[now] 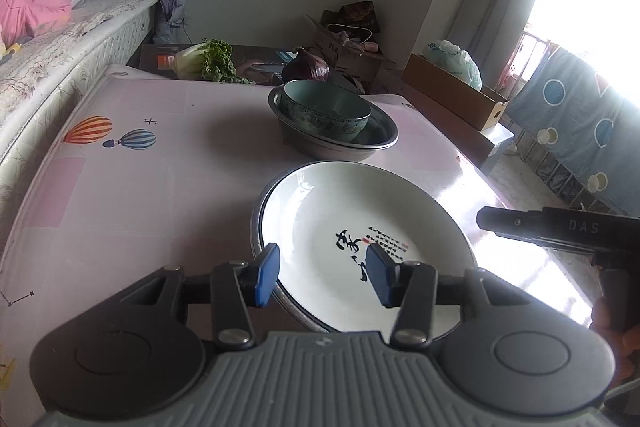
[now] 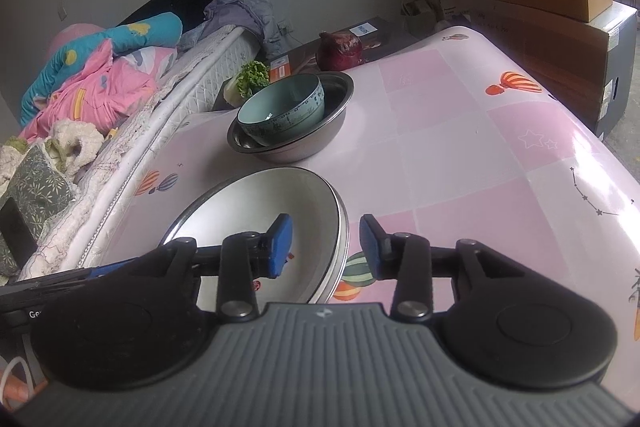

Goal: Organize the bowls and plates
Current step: 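Lower the white plate onto the steel bowl and open both tools, then move both tools to the steel bowl holding the green bowl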

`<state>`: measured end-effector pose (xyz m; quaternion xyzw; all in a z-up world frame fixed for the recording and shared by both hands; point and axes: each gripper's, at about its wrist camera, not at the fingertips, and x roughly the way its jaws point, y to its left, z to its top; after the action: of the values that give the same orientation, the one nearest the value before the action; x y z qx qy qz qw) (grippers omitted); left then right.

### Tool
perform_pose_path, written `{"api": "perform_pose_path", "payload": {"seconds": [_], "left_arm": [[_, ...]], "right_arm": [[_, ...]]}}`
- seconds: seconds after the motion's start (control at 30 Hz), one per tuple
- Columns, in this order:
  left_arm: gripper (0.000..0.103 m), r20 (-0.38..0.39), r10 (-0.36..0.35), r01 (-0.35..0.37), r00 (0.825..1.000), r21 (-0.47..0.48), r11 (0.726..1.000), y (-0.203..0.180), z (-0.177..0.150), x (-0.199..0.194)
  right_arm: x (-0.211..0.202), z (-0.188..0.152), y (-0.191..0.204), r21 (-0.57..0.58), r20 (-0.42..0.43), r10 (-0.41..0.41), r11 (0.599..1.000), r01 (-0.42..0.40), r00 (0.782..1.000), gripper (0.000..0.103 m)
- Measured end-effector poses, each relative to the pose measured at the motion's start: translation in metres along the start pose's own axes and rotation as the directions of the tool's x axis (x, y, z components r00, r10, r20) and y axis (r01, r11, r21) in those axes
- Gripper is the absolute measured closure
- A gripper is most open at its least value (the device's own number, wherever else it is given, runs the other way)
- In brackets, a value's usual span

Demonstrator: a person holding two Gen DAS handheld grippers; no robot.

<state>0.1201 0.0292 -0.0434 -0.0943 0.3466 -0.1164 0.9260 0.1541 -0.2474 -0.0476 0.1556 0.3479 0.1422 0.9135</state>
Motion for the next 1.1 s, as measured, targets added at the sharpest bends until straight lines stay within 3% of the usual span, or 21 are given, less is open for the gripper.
{"api": "perform_pose_path", "payload": {"seconds": [0.13,0.3,0.43,0.73,1.1], "left_arm": [[0.048,0.006,0.015,-0.014,1.000,-0.004,1.000,0.002,-0.003,-0.005],[0.037,-0.005,0.022,-0.022,1.000,-0.049,0.999,0.009,-0.011,-0.011],[0.027,-0.032,0.038,-0.041,0.999,-0.087,0.995,0.015,-0.017,-0.015],[0.013,-0.072,0.080,-0.090,0.994,-0.149,0.985,0.029,-0.021,-0.024],[0.003,-0.048,0.132,-0.136,0.990,-0.098,0.986,0.026,-0.018,-0.032]], "right_arm": [[-0.005,-0.006,0.000,0.019,0.001,0.004,1.000,-0.004,1.000,0.061],[-0.018,-0.014,-0.002,0.045,0.010,0.001,0.999,-0.001,1.000,0.048],[-0.033,-0.018,-0.001,0.042,0.040,-0.010,0.999,0.009,0.999,0.026],[-0.067,-0.014,0.005,-0.011,0.092,-0.059,0.998,0.060,0.994,0.002],[-0.081,-0.015,0.012,-0.079,0.103,-0.204,0.974,0.213,0.974,0.001]]}}
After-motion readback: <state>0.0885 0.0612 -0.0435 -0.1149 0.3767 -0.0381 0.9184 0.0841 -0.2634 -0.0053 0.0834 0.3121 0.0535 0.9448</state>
